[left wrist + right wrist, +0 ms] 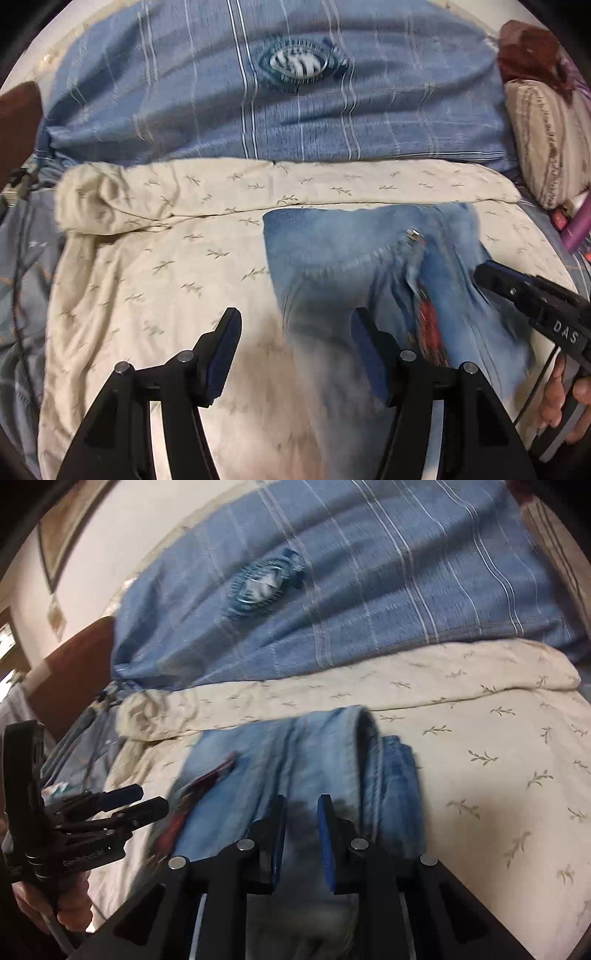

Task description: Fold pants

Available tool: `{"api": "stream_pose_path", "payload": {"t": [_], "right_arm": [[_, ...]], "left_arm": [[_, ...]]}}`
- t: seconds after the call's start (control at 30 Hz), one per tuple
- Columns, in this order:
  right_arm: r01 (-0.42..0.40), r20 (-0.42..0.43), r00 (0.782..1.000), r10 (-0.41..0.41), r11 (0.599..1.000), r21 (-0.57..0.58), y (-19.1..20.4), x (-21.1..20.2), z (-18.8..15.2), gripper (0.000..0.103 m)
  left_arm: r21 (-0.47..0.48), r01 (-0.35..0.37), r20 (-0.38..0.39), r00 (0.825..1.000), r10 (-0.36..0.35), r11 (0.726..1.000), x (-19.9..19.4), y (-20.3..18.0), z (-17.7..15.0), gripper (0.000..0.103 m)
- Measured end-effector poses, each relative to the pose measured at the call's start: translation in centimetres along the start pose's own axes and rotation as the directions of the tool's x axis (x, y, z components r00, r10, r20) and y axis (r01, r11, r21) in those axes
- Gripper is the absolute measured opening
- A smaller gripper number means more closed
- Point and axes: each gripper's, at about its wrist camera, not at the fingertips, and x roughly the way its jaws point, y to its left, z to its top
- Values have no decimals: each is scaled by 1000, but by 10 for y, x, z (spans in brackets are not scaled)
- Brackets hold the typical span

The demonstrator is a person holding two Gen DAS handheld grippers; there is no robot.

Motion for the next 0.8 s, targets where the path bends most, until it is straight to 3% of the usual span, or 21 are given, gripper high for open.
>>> {"api": "stream_pose_path", "payload": {"t": [0.2, 0.3, 0.43, 0.6, 0.8], "right_arm": [[-1, -16, 1000, 0, 998, -59, 24, -23, -22, 20], [51, -67, 996, -55, 997, -53, 23, -19, -37, 20], [38, -68, 997, -38, 999, -2, 17, -24, -45, 21], [59, -59, 996, -61, 998, -34, 23, -29, -53, 21], [48, -56, 997, -47, 999, 11, 18, -31, -56, 22]], "left_arm": [[38, 68, -26, 997, -67, 997, -23, -11, -44, 63], [82, 24, -41, 999, -21, 996, -13, -19, -60, 66], [65, -20, -33, 999, 22, 998, -3, -16, -67, 77], [155, -110, 1, 994, 111, 982, -2, -30, -71, 78], [151, -150, 12, 989, 150, 977, -6, -34, -73, 78]]}}
